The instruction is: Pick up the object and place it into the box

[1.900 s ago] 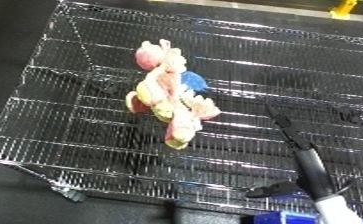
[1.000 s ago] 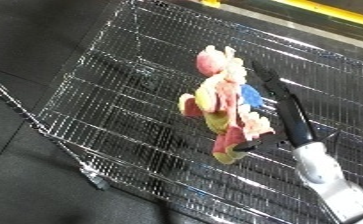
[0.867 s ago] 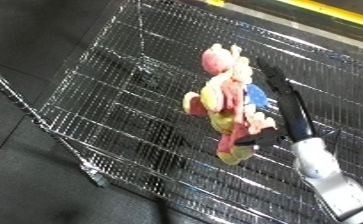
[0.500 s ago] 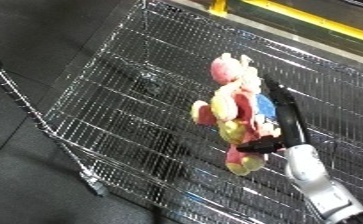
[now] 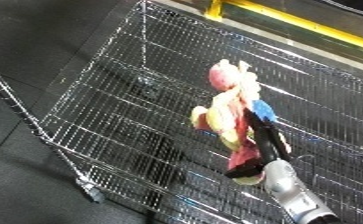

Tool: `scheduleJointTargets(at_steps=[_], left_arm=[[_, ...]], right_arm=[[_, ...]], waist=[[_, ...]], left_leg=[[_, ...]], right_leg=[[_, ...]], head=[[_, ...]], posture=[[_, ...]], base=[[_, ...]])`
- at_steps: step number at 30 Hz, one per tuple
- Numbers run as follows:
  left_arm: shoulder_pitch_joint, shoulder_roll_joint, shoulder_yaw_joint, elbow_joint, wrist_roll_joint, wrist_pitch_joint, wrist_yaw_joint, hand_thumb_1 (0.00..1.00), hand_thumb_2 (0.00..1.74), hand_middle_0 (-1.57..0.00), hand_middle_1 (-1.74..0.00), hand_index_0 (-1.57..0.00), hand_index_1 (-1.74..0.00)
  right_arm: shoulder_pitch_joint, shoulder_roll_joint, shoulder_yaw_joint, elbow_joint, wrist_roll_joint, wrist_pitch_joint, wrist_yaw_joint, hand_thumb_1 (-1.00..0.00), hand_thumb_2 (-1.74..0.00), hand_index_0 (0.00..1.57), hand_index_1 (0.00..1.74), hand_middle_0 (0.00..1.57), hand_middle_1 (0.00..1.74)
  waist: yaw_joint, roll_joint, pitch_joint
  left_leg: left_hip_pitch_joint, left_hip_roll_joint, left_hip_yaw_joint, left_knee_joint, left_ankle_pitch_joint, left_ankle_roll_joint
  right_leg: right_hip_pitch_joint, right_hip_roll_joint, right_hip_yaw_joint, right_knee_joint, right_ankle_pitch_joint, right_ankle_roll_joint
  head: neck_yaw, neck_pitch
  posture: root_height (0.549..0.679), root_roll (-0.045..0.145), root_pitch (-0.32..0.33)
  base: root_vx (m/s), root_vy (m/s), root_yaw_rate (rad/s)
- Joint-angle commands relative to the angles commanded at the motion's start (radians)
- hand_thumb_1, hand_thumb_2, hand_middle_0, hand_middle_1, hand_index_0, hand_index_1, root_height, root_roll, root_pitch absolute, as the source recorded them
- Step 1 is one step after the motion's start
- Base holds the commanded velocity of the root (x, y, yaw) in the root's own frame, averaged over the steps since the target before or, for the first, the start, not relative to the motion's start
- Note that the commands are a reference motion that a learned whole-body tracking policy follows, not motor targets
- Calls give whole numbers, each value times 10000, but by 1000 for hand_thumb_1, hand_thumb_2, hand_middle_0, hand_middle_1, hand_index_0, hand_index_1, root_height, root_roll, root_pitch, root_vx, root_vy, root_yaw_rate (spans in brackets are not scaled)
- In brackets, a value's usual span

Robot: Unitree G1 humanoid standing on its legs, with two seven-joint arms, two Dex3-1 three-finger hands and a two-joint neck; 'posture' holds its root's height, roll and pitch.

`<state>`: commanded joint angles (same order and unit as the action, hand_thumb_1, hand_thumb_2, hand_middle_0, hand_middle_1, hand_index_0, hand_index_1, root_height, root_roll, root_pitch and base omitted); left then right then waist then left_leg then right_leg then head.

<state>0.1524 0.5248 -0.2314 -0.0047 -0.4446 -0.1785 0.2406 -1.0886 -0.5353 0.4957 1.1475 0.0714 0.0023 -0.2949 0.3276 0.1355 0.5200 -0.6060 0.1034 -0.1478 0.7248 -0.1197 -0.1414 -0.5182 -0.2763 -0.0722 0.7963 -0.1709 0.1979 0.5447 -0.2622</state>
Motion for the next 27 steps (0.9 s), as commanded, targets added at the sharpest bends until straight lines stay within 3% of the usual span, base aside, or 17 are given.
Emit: scheduleJointTargets(at_steps=[7,18,27], left_arm=[[181,-27,50,-204,-74,33,-46,1000,1740,-1570,-1740,-1570,-1740],[223,-156,-42,-235,-77,56,-10,1000,1740,-1570,-1740,-1570,-1740],[236,-220,-43,-176,-160,51,-34,1000,1740,-1570,-1740,-1570,-1740]], right_arm=[[246,-110,-185,189,484,69,307,-450,-783,706,783,706,783],[344,60,-34,147,274,78,294,-1000,-1740,1570,1740,1570,1740],[420,126,19,101,56,114,236,-1000,-1740,1570,1740,1570,1740]], waist=[[67,81,0],[-86,76,0],[-204,73,0]], left_leg=[[-30,-1,-18,-46,11,-34],[82,58,56,-49,-59,-35],[276,111,106,-224,-21,-61]], right_leg=[[50,-63,-100,5,-56,29],[87,-40,-71,70,-111,6],[224,-47,-49,29,-208,-2]], head=[[263,-82],[186,-309],[222,-494]], posture=[[614,-21,-6],[613,-20,-15],[613,-17,-23]], base=[[18,2,59],[12,13,-7],[1,7,-12]])
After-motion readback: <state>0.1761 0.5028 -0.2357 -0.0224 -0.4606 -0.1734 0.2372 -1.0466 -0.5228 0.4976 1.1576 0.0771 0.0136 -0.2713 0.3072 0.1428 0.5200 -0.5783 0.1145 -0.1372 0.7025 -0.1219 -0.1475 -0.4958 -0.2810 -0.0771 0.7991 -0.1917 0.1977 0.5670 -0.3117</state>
